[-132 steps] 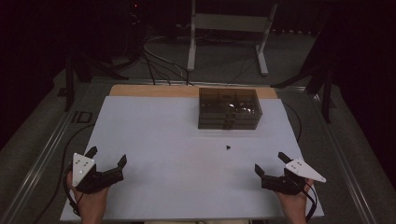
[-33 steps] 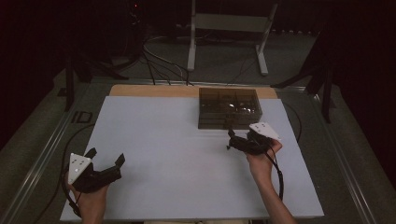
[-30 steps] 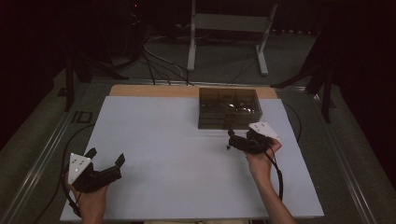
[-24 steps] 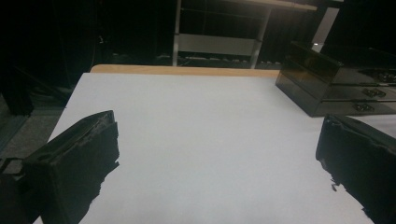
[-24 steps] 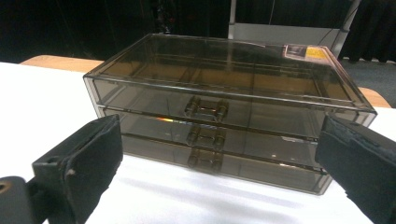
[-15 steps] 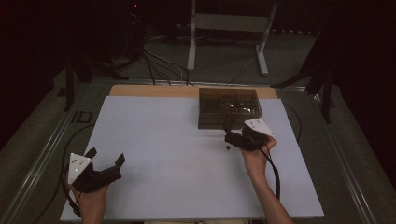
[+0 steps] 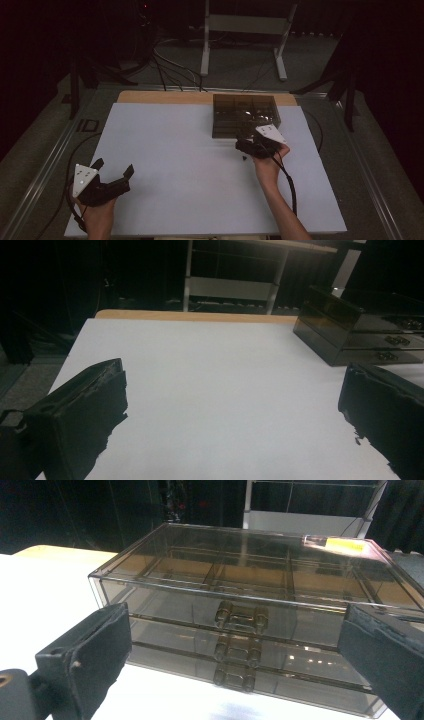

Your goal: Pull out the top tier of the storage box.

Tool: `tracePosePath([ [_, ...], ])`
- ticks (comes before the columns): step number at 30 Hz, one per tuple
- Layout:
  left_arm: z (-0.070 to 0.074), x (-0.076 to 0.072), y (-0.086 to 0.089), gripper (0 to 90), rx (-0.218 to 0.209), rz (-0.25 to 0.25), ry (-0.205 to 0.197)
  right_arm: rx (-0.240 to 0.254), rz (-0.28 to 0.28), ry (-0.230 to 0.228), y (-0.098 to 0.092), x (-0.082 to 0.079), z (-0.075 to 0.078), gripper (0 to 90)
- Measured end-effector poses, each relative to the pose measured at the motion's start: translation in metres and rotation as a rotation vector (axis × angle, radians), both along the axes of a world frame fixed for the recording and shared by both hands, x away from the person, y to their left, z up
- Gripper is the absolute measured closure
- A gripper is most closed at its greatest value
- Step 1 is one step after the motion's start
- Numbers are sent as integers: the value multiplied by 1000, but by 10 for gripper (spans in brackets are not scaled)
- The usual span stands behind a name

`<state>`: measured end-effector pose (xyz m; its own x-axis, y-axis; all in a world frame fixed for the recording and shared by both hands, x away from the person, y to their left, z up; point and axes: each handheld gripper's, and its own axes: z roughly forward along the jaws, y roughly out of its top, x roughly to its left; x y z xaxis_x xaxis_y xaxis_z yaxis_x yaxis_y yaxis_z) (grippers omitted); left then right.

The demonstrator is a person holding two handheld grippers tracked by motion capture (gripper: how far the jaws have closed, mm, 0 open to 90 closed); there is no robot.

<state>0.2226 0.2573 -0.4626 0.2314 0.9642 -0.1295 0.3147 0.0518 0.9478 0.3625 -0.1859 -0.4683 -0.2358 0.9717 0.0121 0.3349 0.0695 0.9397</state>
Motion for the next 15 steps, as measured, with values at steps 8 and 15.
tracePosePath([
  [8, 0, 0, 0, 3, 0, 0, 0, -12, -23, -7, 3, 4, -5, 64],
  [15, 0, 0, 0, 3, 0, 0, 0, -29, -58, -13, 6, 9, -10, 136],
])
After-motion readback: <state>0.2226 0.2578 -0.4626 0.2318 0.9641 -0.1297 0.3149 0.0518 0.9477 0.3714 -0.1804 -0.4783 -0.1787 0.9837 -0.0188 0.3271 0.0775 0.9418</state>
